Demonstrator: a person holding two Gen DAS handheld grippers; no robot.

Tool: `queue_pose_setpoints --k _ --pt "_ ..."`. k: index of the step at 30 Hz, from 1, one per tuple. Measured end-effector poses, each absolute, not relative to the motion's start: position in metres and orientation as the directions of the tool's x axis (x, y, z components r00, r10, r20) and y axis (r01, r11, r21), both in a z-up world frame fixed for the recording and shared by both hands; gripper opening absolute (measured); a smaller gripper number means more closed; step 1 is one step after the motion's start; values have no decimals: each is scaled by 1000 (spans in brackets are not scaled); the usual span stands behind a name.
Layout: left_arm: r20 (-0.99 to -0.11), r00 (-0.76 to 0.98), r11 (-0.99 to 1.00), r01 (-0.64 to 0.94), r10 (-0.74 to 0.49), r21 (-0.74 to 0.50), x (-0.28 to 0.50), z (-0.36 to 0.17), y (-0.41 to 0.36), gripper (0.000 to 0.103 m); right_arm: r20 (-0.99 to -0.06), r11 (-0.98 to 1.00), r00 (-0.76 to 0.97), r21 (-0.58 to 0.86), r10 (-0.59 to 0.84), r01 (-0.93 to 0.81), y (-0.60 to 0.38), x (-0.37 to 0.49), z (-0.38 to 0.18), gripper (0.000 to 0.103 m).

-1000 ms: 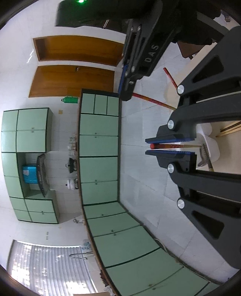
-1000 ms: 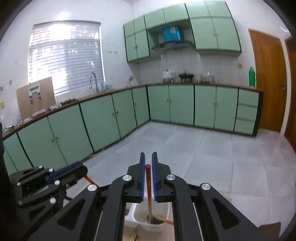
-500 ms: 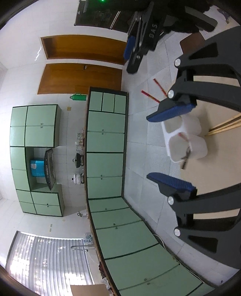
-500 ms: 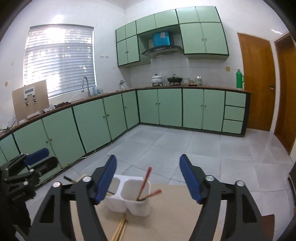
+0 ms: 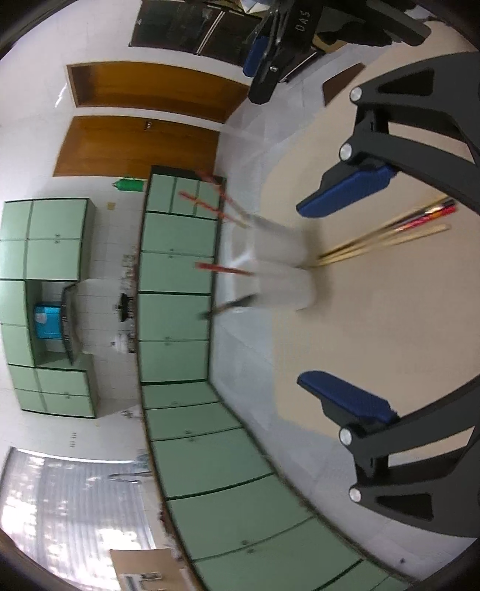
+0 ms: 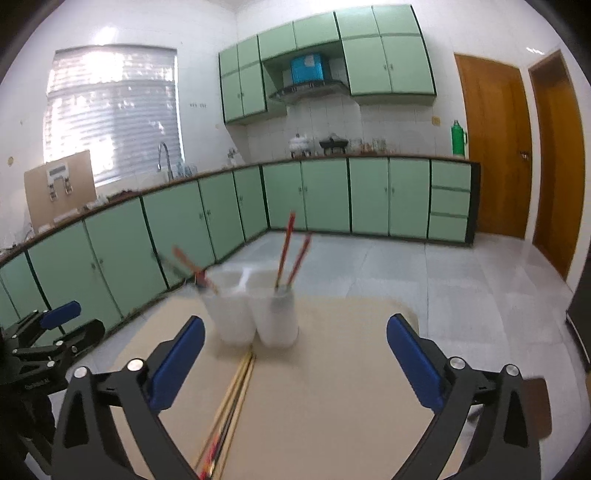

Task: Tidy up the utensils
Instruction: 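Withdraw both open tools back toward the remaining chopsticks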

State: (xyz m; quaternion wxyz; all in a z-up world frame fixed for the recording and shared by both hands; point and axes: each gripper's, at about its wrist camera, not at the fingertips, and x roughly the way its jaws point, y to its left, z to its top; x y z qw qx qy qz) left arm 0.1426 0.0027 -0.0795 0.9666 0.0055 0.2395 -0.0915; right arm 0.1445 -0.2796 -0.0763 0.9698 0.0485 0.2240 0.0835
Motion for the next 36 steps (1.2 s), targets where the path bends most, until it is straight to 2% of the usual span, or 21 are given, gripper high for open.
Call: queue_pose_setpoints --k 4,10,14,21,26,36 --pt "-559 815 986 161 -154 -38 131 -121 8 86 -500 978 842 143 202 -150 -268 131 -111 97" --pt "-653 747 990 137 -123 -29 121 -165 18 86 -618 975 754 148 222 -165 -242 118 -163 97" --pt "-701 706 992 126 -101 -16 121 -182 20 86 -681 974 697 139 224 -176 -227 110 -193 87" --pt "-731 676 993 112 -93 -23 116 -197 24 86 -736 974 640 121 218 -193 -208 107 -215 66" --pt "-740 666 993 114 -95 -26 112 -202 23 86 -759 975 618 105 205 -193 -204 110 -219 56" --pt "-751 653 994 108 -97 -34 113 -205 22 86 -765 979 624 45 161 -198 -192 110 -219 47"
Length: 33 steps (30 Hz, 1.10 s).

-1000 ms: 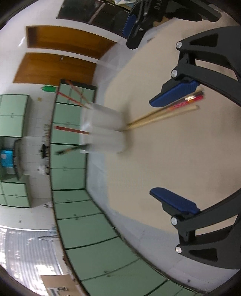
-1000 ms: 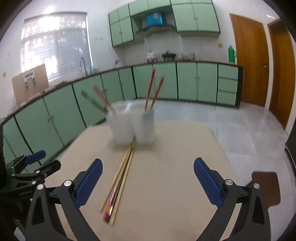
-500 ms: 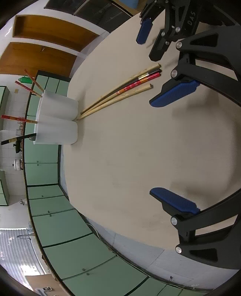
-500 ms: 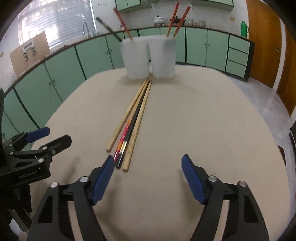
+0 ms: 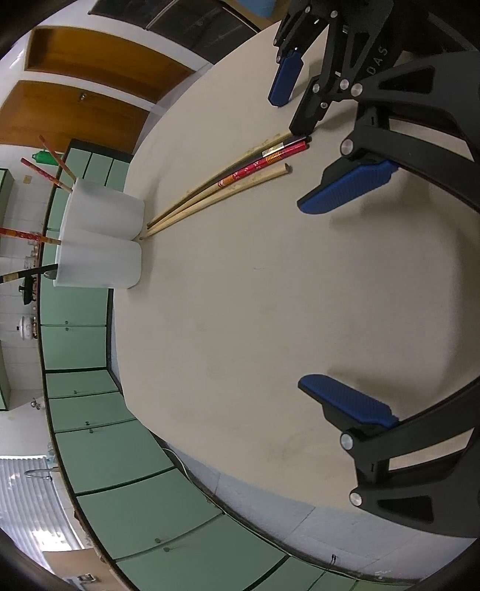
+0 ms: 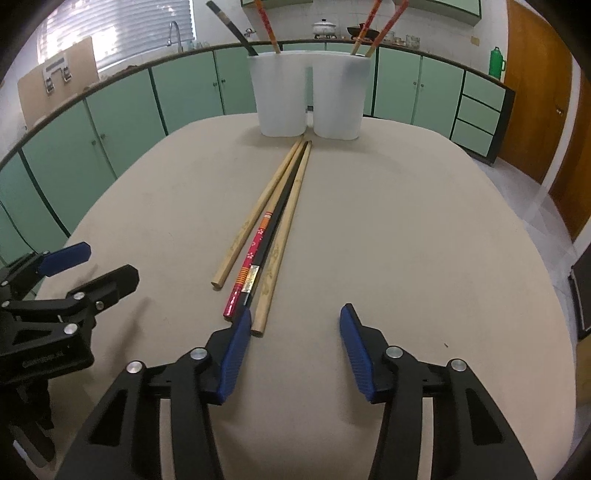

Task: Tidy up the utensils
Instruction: 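Grasp a plain wooden chopstick with the right tool while the left tool grasps another wooden chopstick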

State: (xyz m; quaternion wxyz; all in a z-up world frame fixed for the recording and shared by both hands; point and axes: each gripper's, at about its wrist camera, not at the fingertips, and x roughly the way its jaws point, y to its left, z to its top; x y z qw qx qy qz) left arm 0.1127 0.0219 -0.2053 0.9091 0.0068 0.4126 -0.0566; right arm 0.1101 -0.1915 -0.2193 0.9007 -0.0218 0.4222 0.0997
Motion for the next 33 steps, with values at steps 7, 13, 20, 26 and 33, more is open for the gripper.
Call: queue_pose_setpoints --k 7,13,20,26,33 --pt "-756 647 994 105 -95 -35 118 -206 20 86 -762 977 623 59 177 -206 -191 109 -219 27" --pt "-757 644 991 130 -110 -33 121 -206 9 86 -758 971 617 92 213 -222 -194 110 -219 8" --pt "-771 620 982 188 -147 -36 124 -211 -18 86 -755 981 630 95 183 -171 -219 112 -219 7" --pt "-772 617 976 214 -155 -25 131 -213 -39 86 -753 984 635 109 175 -142 -240 116 -220 7" --pt "-784 607 982 191 -126 -10 146 -217 -44 82 -752 981 631 126 191 -146 -243 118 -221 7"
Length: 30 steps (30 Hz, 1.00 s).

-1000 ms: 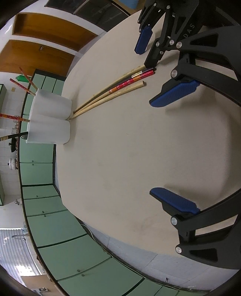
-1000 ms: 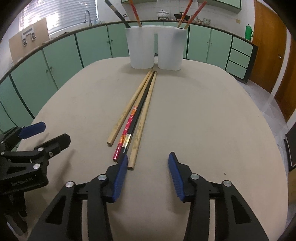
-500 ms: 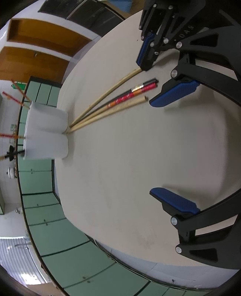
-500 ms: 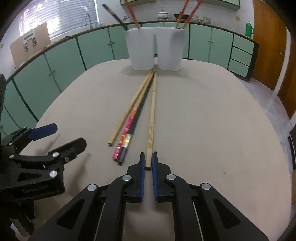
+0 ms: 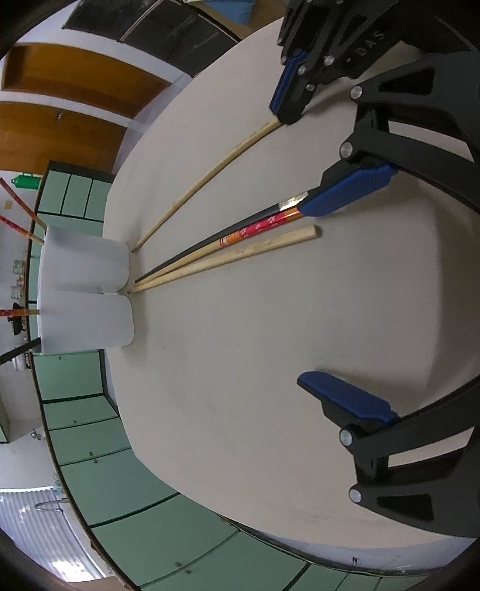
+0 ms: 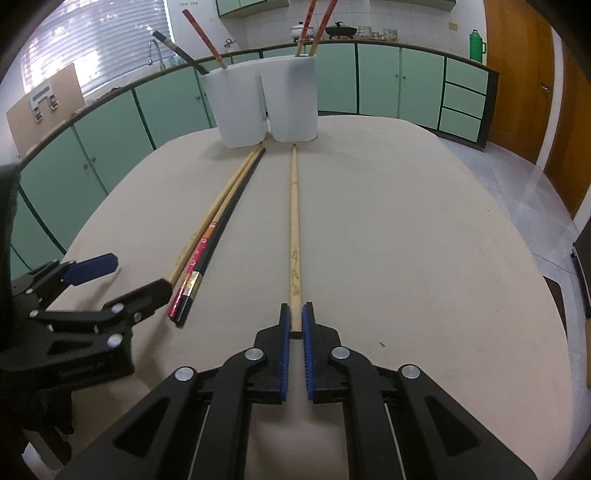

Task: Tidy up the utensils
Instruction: 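Grasp a plain wooden chopstick with the right tool while the left tool grasps another wooden chopstick, then lift both wooden chopsticks and carry them over the white holder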

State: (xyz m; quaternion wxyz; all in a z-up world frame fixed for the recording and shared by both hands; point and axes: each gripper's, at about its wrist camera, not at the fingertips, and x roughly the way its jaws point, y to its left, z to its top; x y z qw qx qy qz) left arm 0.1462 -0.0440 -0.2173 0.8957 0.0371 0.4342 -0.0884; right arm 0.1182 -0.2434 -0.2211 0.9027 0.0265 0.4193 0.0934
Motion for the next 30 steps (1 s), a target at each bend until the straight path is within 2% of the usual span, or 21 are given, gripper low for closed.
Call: queue_pose_setpoints --k 10,12,15,16,18,21,23,30 --pt "-796 595 985 173 -109 -6 149 -220 -44 79 -755 982 629 122 188 -147 -242 119 -222 7" --pt "-790 602 986 166 -113 -15 148 -219 -44 63 -755 982 628 120 186 -147 -242 119 -222 7" --pt "-783 610 984 177 -121 -15 145 -217 -47 44 -758 982 627 115 183 -147 -242 119 -223 8" --pt "-782 611 984 179 -124 -16 144 -217 -48 41 -758 983 626 114 182 -147 -242 119 -223 8" --pt "-780 612 982 188 -133 -20 143 -216 -49 25 -759 983 627 109 178 -147 -243 119 -223 8" --pt "-779 611 980 198 -141 -22 141 -217 -53 12 -760 984 627 103 174 -148 -242 119 -223 8" --pt "-779 610 978 207 -148 -23 141 -217 -56 7 -760 985 629 89 163 -148 -240 119 -222 8" --pt "-776 613 980 196 -150 -34 139 -217 -56 6 -760 987 632 74 150 -145 -238 118 -222 7"
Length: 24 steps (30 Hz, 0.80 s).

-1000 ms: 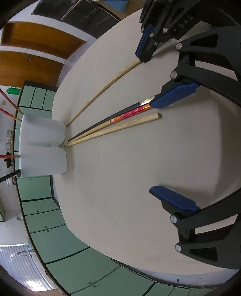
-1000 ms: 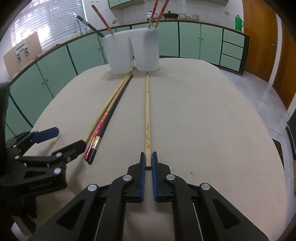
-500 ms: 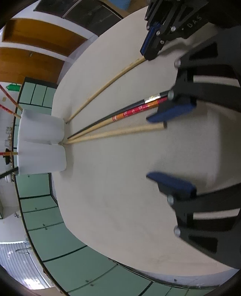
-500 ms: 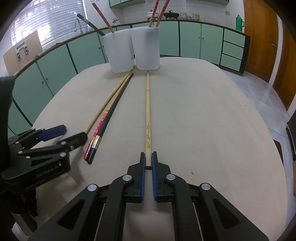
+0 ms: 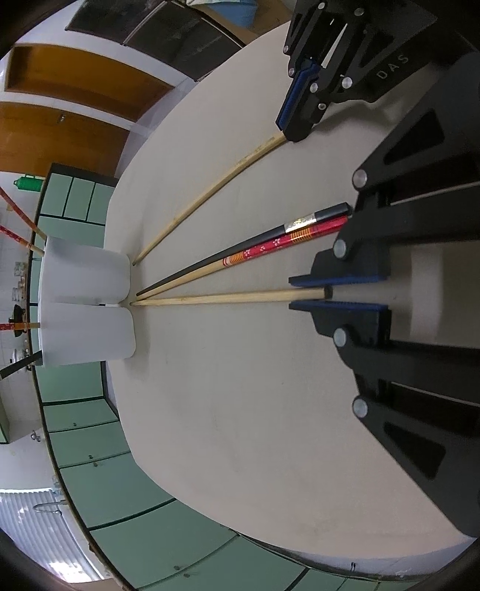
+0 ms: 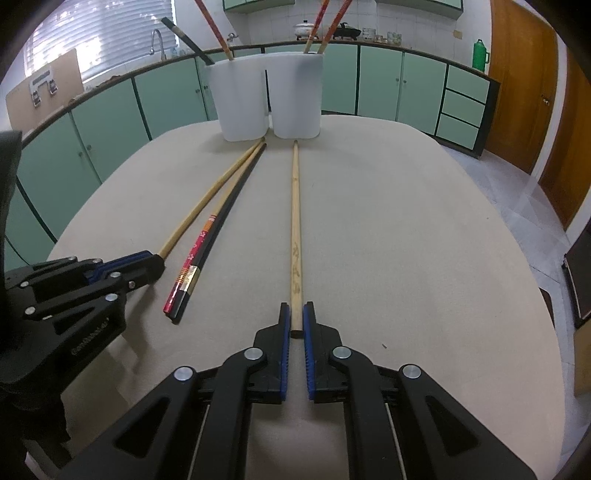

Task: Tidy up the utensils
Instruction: 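Lift both wooden chopsticks and carry them over the white holder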

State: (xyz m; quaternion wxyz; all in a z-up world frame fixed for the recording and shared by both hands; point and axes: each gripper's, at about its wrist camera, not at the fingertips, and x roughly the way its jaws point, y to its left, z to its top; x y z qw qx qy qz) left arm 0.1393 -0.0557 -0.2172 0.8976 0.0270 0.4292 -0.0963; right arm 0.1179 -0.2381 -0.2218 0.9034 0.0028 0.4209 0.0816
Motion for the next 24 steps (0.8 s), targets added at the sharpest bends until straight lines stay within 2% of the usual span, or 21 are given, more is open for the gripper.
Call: queue_pose_setpoints --k 7,13,24 --pt "-765 627 980 199 -150 -29 131 -209 -51 6 -748 983 638 119 183 -143 -244 116 -218 7" --pt "-723 676 976 219 -142 12 119 -179 -42 6 -708 979 677 127 202 -158 -249 110 -194 7" --pt "-588 791 974 225 -169 22 114 -102 -32 6 -602 974 767 98 220 -202 -259 111 -120 7"
